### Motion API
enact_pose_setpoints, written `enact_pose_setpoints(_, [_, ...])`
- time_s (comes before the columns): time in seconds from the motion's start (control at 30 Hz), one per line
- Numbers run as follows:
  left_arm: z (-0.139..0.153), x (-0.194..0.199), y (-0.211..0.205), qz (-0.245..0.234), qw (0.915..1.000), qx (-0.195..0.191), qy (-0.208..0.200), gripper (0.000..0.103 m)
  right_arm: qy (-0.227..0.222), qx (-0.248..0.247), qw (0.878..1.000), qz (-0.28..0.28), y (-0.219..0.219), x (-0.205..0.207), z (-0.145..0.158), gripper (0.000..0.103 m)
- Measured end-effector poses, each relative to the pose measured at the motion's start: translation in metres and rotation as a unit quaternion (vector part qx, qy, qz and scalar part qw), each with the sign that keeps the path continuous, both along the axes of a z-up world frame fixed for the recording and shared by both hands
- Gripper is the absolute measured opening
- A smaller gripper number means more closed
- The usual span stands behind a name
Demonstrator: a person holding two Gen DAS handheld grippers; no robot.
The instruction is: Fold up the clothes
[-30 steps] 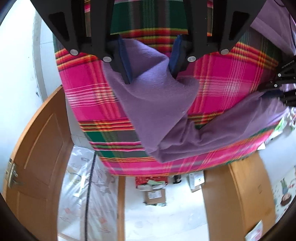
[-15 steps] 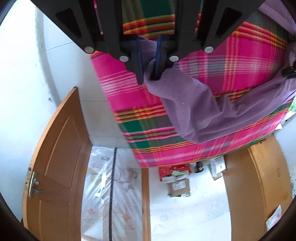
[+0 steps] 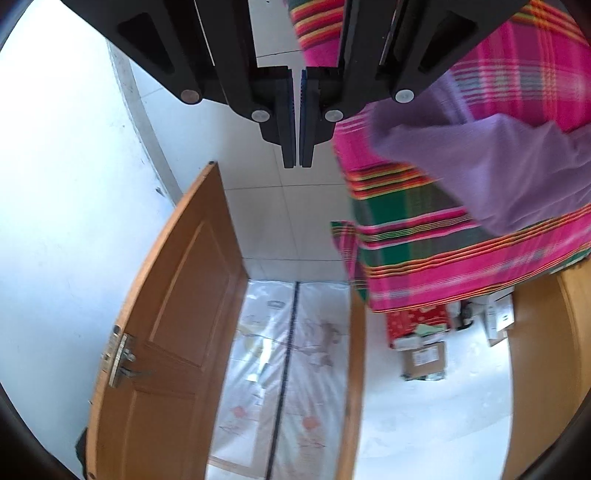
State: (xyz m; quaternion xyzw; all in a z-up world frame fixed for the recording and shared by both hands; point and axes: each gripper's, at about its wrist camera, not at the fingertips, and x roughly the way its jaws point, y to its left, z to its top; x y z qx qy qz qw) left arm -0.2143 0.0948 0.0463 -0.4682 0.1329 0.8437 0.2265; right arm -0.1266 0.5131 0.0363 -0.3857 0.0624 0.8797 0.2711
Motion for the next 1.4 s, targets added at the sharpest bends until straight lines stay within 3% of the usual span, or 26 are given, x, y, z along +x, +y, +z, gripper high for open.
enact_pose_setpoints(0.1, [-0.001, -0.002, -0.002, 0.006, 0.9999, 0.008, -0.006, 0.006, 0.033, -0.088, 0.995, 0.022, 0.015, 0.005, -0.004, 0.002])
enact_pose_setpoints(0.2, [-0.003, -0.002, -0.002, 0.012, 0.9999, 0.007, -0.007, 0.006, 0.038, -0.116, 0.991, 0.059, 0.011, 0.006, -0.011, 0.005])
enact_pose_setpoints(0.33, [-0.006, -0.004, -0.003, 0.017, 0.9997, 0.008, -0.013, 0.006, 0.061, -0.164, 0.980, 0.094, 0.006, 0.014, -0.012, 0.025])
enact_pose_setpoints(0.43, [-0.007, -0.005, -0.003, 0.019, 0.9996, 0.007, -0.017, 0.006, 0.079, -0.190, 0.972, 0.112, 0.003, 0.019, -0.009, 0.035])
enact_pose_setpoints(0.57, [-0.010, -0.006, -0.003, 0.021, 0.9994, 0.009, -0.025, 0.006, 0.068, -0.194, 0.970, 0.133, -0.004, 0.019, -0.012, 0.042])
enact_pose_setpoints(0.67, [-0.012, -0.006, -0.003, 0.021, 0.9993, 0.009, -0.028, 0.006, 0.064, -0.209, 0.964, 0.153, -0.013, 0.019, -0.016, 0.043])
enact_pose_setpoints(0.77, [-0.013, -0.005, -0.002, 0.021, 0.9993, 0.010, -0.028, 0.006, 0.072, -0.238, 0.949, 0.195, -0.030, 0.024, -0.019, 0.043])
enact_pose_setpoints(0.9, [-0.014, -0.006, -0.002, 0.022, 0.9992, 0.008, -0.031, 0.006, 0.040, -0.220, 0.940, 0.257, -0.066, 0.024, -0.023, 0.043])
enact_pose_setpoints(1.07, [-0.017, -0.007, -0.002, 0.024, 0.9990, 0.008, -0.037, 0.006, 0.003, -0.150, 0.947, 0.284, -0.099, 0.021, -0.023, 0.043])
enact_pose_setpoints(1.2, [-0.018, -0.007, -0.003, 0.023, 0.9990, 0.008, -0.038, 0.006, 0.005, -0.164, 0.949, 0.270, -0.095, 0.022, -0.023, 0.043])
enact_pose_setpoints(1.27, [-0.018, -0.007, -0.003, 0.022, 0.9990, 0.008, -0.039, 0.006, 0.008, -0.170, 0.949, 0.265, -0.093, 0.023, -0.023, 0.037])
enact_pose_setpoints(1.3, [-0.018, -0.007, -0.003, 0.022, 0.9990, 0.008, -0.039, 0.006, 0.011, -0.170, 0.951, 0.260, -0.090, 0.025, -0.022, 0.024])
enact_pose_setpoints(1.4, [-0.018, -0.007, -0.003, 0.020, 0.9990, 0.009, -0.040, 0.006, 0.024, -0.163, 0.957, 0.240, -0.080, 0.029, -0.016, 0.011])
